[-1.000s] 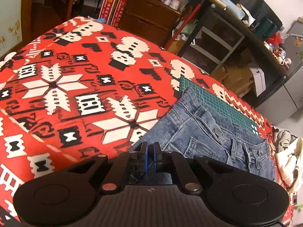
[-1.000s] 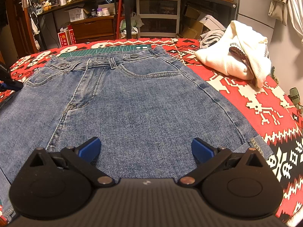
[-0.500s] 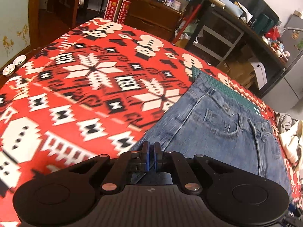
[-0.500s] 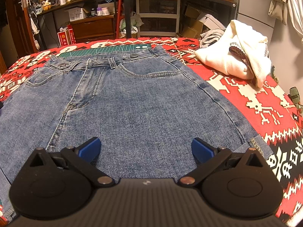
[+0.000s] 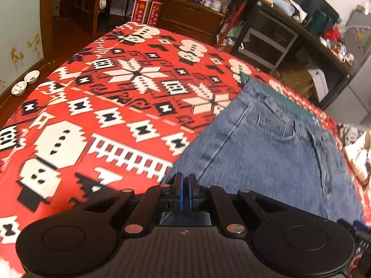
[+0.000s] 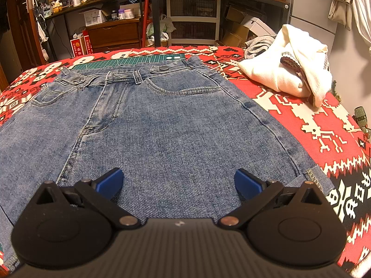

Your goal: Fold clothes

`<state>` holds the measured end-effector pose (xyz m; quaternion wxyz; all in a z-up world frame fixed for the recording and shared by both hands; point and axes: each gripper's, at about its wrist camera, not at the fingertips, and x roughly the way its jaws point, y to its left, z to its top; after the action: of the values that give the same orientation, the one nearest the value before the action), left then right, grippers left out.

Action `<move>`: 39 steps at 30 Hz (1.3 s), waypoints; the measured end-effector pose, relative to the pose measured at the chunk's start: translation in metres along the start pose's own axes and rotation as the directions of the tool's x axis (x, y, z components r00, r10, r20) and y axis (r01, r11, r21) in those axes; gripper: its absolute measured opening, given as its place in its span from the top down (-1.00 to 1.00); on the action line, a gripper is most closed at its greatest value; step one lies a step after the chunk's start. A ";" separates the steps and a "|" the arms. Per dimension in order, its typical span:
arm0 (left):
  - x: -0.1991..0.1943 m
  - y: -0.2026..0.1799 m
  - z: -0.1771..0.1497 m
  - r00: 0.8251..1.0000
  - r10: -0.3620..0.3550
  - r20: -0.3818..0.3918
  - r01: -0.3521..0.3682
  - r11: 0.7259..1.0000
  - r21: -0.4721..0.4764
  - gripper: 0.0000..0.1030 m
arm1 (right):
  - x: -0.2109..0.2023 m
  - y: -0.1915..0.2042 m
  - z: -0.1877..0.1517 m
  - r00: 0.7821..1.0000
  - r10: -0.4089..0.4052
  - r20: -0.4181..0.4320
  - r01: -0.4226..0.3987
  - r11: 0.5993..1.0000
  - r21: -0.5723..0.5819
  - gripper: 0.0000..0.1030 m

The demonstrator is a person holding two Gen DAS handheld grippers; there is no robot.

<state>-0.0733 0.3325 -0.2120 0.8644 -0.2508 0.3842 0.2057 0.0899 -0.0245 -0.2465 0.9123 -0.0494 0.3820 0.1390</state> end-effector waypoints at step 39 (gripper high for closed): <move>0.025 -0.161 -0.075 0.996 -0.040 0.076 -0.001 0.882 0.472 -1.00 | -0.003 0.001 0.001 0.999 -0.012 -0.033 0.012 1.000 0.010 -0.99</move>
<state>-0.0118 0.1653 -0.2305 0.9168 -0.0282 0.3835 0.1077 0.0883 -0.0241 -0.2441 0.9071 -0.0493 0.3971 0.1307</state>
